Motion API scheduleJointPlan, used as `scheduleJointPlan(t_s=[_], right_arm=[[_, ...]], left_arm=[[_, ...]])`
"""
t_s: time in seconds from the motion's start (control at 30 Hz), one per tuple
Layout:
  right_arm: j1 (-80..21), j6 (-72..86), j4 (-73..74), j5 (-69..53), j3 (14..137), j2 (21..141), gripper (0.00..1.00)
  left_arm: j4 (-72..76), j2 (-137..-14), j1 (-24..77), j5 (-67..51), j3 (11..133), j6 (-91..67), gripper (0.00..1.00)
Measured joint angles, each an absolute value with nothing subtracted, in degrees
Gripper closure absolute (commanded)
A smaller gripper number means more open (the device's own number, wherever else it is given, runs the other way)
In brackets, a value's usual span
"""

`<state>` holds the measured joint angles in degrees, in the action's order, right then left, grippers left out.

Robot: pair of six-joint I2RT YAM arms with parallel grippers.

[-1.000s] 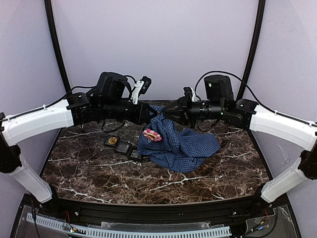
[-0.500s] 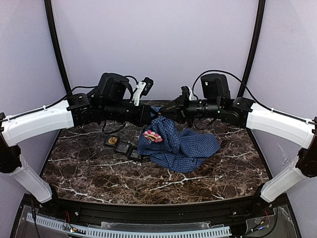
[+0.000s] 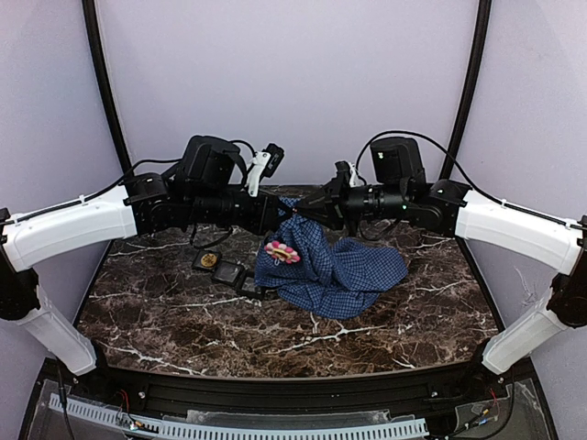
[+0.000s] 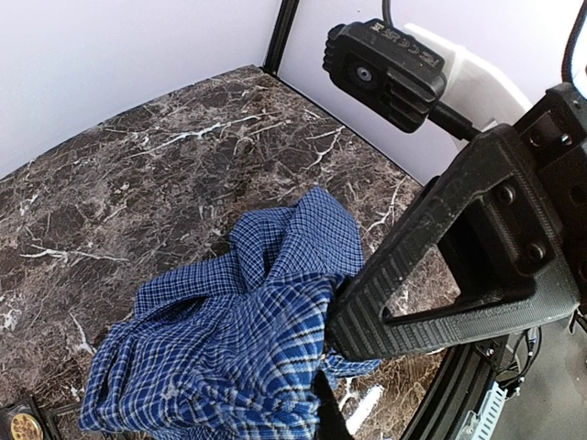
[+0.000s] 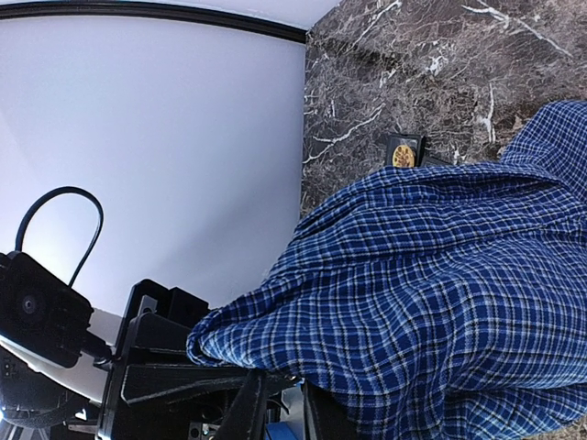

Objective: Remove the brooch from the garment

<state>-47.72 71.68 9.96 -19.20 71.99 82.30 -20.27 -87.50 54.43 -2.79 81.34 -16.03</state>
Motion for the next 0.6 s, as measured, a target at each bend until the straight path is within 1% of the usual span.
scheduleJointPlan(t_s=[0.2, 0.6], right_arm=[[-47.72, 71.68, 10.17, -19.18, 71.99, 82.3, 0.85], [-47.72, 71.68, 10.31, -19.2, 71.99, 82.43, 0.88]], left_arm=[[-20.25, -87.5, 54.68, -2.63, 81.34, -16.03, 0.99], [-20.23, -87.5, 55.05, -2.46, 81.34, -16.05, 0.99]])
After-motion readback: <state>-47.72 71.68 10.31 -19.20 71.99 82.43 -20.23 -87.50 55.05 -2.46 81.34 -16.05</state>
